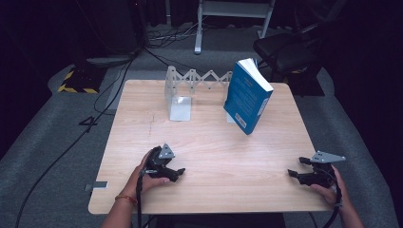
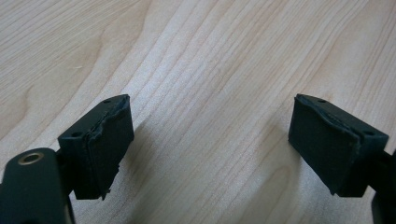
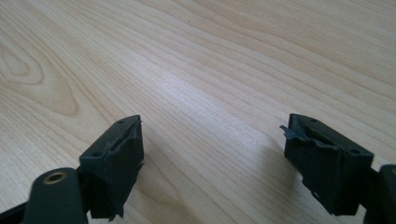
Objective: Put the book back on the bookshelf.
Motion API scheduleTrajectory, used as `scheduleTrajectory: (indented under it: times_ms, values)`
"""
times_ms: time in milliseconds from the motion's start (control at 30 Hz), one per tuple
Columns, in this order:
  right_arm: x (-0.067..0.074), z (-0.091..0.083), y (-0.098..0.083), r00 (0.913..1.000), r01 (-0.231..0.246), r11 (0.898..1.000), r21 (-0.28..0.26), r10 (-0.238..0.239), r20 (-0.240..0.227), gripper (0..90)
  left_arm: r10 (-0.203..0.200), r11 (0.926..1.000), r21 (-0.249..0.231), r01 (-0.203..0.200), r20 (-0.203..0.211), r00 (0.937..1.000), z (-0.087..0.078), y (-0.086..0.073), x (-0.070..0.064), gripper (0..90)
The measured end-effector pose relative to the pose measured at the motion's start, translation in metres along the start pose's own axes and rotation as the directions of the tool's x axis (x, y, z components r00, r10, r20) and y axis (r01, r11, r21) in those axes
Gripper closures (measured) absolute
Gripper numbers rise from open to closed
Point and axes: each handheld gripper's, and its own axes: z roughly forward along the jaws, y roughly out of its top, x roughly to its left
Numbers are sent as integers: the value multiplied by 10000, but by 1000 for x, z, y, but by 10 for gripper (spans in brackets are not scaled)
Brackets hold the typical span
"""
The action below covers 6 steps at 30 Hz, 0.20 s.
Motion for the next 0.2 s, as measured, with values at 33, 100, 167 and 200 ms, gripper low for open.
scheduleTrajectory:
  times_ms: [33, 100, 167, 200]
  values:
    - [0, 0, 0, 10000, -1, 10000, -2, 1, 2, 197, -4, 10000, -4, 4, 6, 10000, 0, 0, 0, 146]
    - [0, 0, 0, 10000, -16, 10000, 8, 16, 13, 193, -5, 10000, -4, 5, 5, 10000, 0, 0, 0, 146]
    - [0, 0, 0, 10000, -28, 10000, 31, 28, 37, 194, -6, 10000, -2, 6, 6, 10000, 0, 0, 0, 145]
    - [0, 0, 0, 10000, -38, 10000, 31, 38, 52, 193, -17, 10000, -5, 17, -11, 10000, 0, 0, 0, 145]
